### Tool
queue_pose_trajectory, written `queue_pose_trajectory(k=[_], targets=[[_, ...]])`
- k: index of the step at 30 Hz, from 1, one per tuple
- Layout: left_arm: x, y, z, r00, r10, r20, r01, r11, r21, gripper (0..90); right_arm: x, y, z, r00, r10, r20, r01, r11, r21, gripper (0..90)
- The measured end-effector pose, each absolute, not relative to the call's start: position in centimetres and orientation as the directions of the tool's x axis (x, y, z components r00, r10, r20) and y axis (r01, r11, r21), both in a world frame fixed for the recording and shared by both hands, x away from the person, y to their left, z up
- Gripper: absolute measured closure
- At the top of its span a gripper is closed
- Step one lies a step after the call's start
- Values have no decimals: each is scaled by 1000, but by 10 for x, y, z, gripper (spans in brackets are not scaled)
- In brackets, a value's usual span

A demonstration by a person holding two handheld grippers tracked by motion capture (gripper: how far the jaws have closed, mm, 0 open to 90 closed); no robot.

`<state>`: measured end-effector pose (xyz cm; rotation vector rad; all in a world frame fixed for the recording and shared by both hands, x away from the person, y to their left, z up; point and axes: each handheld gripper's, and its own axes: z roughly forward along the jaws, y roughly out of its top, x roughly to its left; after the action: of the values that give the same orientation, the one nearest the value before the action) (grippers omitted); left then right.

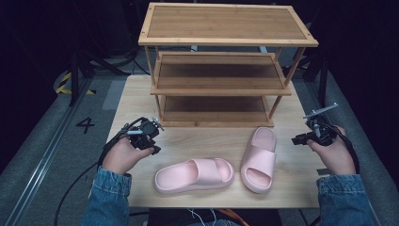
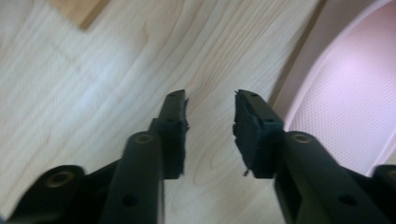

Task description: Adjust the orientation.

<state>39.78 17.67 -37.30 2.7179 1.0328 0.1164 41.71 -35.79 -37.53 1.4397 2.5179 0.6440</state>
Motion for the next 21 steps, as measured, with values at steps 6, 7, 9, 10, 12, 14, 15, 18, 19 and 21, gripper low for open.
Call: queue_pose_trajectory(k=[6,7,9,10,12,14,15,18,19,21], targets=[[392,165,-373,783,621,-22,612,-764,207,653,418,-353,-380,-535,842,67,778,460,429,695],[391,164,-371,787,616,-23,606,-767,209,653,417,-353,-380,-536,841,69,777,461,429,694],[389,161,-368,792,610,-24,597,-766,237,647,417,-352,-380,-536,842,70,778,460,429,690],[387,160,-367,798,602,-26,587,-767,257,648,416,-352,-380,-538,840,68,775,462,430,686],[383,154,-362,821,570,-34,555,-782,283,651,416,-352,-380,-536,841,69,776,459,434,685],[381,147,-361,836,548,-21,530,-800,281,644,415,-352,-379,-538,840,69,774,459,436,683],[380,144,-362,840,543,-19,526,-804,277,635,415,-352,-379,-539,839,71,773,460,436,681],[381,134,-370,867,498,-33,489,-833,258,621,414,-351,-380,-545,836,66,770,467,434,668],[381,130,-372,869,493,-32,485,-838,250,621,414,-350,-380,-544,837,66,770,466,435,667],[381,124,-377,874,484,-28,476,-846,239,621,414,-350,-381,-546,835,66,769,469,434,662]])
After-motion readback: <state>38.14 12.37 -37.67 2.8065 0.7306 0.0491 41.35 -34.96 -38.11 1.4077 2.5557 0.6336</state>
